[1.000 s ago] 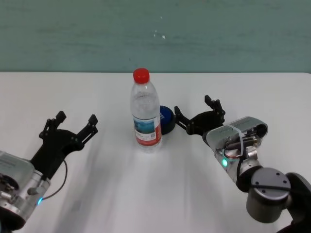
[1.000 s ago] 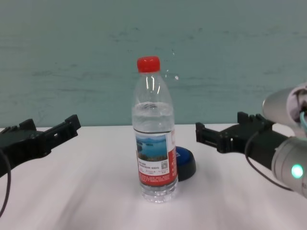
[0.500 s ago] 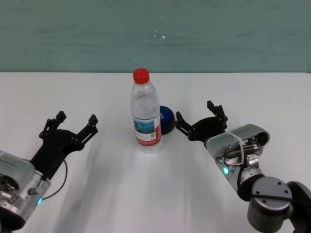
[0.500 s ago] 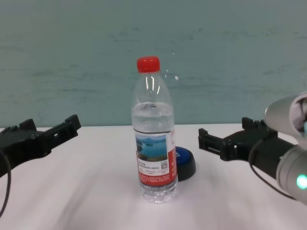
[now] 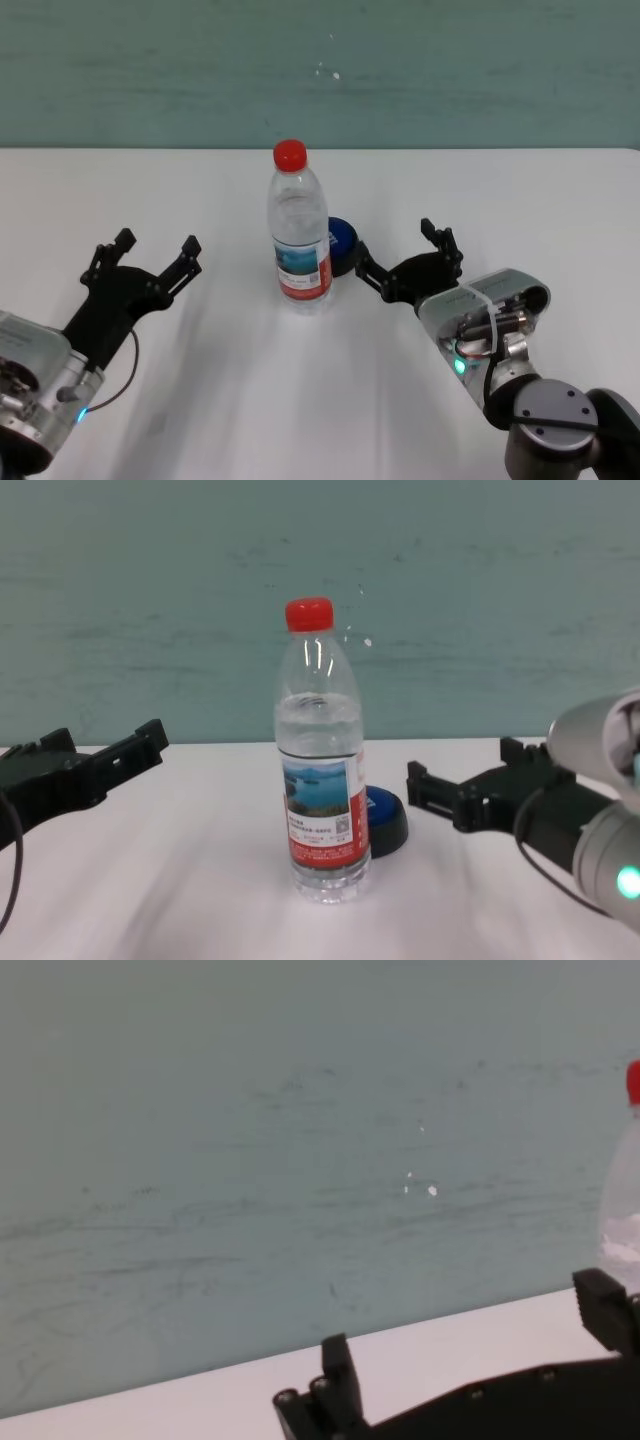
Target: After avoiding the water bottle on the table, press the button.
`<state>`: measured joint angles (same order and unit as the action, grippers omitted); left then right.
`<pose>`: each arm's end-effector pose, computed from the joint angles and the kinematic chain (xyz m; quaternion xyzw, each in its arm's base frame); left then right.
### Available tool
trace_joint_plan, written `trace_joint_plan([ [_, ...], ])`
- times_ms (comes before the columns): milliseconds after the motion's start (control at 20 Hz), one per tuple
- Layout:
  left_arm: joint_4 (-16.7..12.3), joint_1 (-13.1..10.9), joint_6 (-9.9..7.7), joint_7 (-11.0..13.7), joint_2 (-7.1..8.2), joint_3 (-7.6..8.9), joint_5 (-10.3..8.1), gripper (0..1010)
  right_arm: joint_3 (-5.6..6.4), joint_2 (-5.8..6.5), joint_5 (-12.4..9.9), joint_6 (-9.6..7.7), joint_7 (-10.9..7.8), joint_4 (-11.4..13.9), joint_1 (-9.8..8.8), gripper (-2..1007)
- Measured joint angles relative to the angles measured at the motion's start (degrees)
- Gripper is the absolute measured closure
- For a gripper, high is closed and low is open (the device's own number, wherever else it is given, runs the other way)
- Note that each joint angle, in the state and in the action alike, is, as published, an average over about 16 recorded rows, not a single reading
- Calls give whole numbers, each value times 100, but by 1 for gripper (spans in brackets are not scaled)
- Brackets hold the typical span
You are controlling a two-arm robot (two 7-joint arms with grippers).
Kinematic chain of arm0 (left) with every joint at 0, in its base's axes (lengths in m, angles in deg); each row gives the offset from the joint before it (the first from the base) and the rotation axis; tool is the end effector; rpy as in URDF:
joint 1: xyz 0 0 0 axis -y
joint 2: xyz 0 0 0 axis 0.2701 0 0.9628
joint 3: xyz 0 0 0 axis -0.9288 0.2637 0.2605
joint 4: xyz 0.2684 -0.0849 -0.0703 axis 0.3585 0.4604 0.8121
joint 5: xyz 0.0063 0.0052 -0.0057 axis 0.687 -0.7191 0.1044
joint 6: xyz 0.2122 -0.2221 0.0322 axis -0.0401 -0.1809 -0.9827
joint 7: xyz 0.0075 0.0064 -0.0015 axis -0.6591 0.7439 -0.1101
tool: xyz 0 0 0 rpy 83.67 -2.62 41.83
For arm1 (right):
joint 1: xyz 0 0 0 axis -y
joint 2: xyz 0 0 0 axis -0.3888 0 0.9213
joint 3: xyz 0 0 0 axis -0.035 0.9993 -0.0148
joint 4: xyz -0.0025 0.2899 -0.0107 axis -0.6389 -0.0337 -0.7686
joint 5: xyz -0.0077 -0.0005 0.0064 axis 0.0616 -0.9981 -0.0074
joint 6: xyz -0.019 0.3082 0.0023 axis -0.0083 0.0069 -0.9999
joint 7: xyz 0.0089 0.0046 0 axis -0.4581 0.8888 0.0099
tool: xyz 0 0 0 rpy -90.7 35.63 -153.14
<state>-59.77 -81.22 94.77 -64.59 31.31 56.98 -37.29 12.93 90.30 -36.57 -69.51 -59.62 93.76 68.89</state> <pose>0.2932 0.0478 -0.2963 -0.0007 -0.0592 0.5681 0.8208 0.3275 0.0693 -0.2839 -0.0341 -0.0349 -0.5750 0.8167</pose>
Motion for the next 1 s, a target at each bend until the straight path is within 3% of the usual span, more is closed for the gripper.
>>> trace_joint_plan([
  [1000,0,0,0,0,0,0,0,0,2,-42,-8,28,-10,-12,-56,1],
])
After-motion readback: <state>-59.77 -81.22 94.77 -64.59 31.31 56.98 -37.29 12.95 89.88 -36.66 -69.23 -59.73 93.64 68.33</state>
